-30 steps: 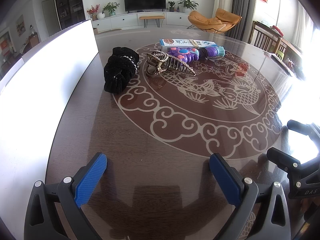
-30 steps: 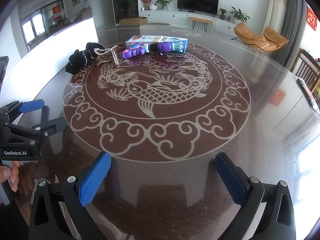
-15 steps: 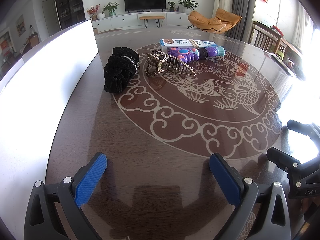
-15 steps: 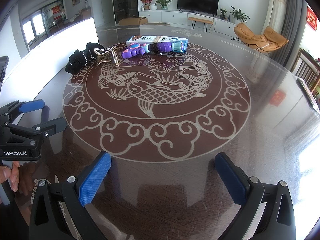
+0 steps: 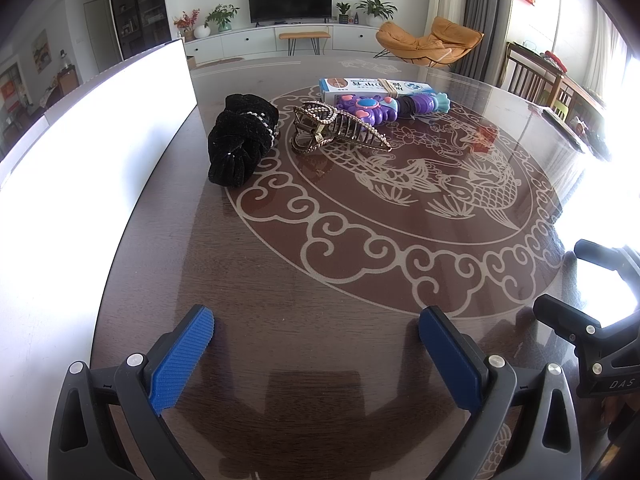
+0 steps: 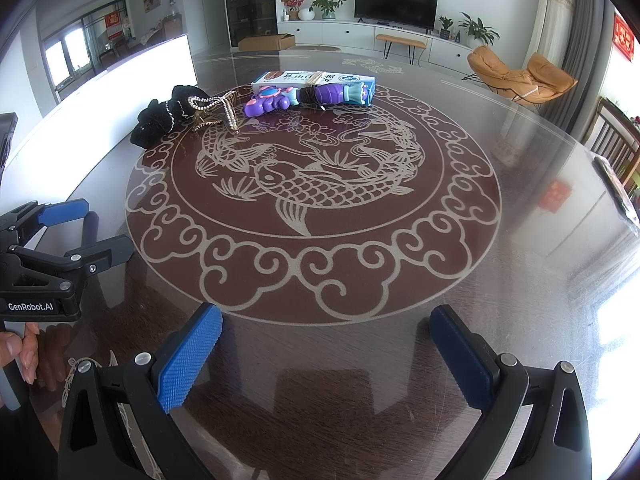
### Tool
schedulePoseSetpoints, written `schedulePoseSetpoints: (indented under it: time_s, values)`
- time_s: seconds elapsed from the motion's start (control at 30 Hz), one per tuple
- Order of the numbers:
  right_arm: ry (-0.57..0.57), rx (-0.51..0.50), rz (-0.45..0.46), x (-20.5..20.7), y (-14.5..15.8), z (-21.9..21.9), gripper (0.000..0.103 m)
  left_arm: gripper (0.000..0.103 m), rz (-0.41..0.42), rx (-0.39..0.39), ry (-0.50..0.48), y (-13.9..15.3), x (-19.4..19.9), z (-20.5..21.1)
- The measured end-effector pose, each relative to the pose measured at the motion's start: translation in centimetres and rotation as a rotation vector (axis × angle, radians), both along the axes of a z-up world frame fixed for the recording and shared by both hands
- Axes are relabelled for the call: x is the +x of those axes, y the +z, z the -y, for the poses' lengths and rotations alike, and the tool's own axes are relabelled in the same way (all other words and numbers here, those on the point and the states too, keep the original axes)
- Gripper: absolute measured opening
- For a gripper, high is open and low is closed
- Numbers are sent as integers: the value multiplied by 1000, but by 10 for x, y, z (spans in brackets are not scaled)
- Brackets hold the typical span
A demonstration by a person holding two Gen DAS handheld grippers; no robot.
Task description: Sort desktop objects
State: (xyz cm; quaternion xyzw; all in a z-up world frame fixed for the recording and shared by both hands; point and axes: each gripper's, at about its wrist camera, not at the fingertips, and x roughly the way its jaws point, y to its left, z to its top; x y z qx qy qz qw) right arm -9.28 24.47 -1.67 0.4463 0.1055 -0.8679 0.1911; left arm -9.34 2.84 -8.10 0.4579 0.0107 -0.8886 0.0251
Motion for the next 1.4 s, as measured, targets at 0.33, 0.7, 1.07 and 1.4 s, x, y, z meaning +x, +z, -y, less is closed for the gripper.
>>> schedulePoseSetpoints:
  time_s: [0.33, 0.7, 1.07, 1.4]
  values:
    - [0, 0, 0, 0, 0, 0, 103, 103, 0, 0, 0, 0, 1, 0]
    - [15, -63, -45, -3, 11, -6, 103, 103, -1, 1, -4, 1, 1, 0]
    - [119, -66, -125, -166, 85, 57, 102, 103, -2, -1, -1, 2, 1, -1]
    - [317, -30, 140, -210, 29, 136, 79, 103, -2, -1, -1, 1, 1, -1]
